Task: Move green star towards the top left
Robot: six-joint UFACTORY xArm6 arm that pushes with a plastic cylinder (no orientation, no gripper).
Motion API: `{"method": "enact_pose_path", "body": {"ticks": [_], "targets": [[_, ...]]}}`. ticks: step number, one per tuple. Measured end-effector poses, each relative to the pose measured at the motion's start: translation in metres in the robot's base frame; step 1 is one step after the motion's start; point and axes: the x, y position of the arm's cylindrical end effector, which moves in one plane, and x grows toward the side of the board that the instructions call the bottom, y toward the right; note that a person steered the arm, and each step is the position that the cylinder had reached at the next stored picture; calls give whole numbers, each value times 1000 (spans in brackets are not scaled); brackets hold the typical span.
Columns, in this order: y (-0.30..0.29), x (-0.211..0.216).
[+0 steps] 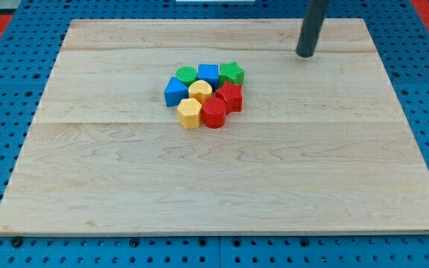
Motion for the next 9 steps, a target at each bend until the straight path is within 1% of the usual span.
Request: {"method": "enact_pose_path", "body": {"ticks": [1,2,3,4,5,6,7,8,9], "targets": [[-7,38],[-37,61],[-99,54],[-108,79],[-111,83],[-122,106],[-153,95],[-167,59],[-187,55]]}}
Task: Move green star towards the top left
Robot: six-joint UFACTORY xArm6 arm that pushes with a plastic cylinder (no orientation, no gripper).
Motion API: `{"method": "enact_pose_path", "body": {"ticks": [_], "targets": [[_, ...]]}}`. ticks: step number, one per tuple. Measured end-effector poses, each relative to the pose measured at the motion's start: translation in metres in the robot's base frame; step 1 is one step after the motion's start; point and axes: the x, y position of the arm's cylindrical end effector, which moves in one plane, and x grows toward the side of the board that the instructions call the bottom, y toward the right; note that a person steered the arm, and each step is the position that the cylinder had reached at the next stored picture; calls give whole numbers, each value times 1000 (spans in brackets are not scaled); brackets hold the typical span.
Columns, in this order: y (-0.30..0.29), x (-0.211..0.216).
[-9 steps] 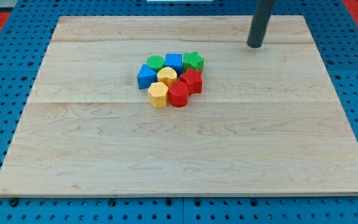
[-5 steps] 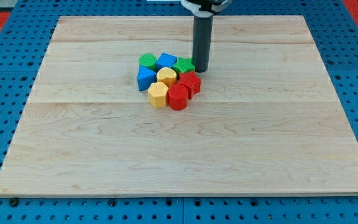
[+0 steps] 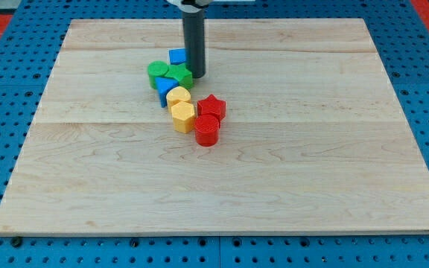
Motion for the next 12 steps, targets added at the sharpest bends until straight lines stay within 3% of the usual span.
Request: {"method": "enact_pose_path", "body": {"ticks": [1,2,5,6,7,8,10,12], "targets": [[48,16],[29,47],[-36,-25],[-82,-38],[-48,-22],[-83,4],[-129,-81],[-117,-97]]}}
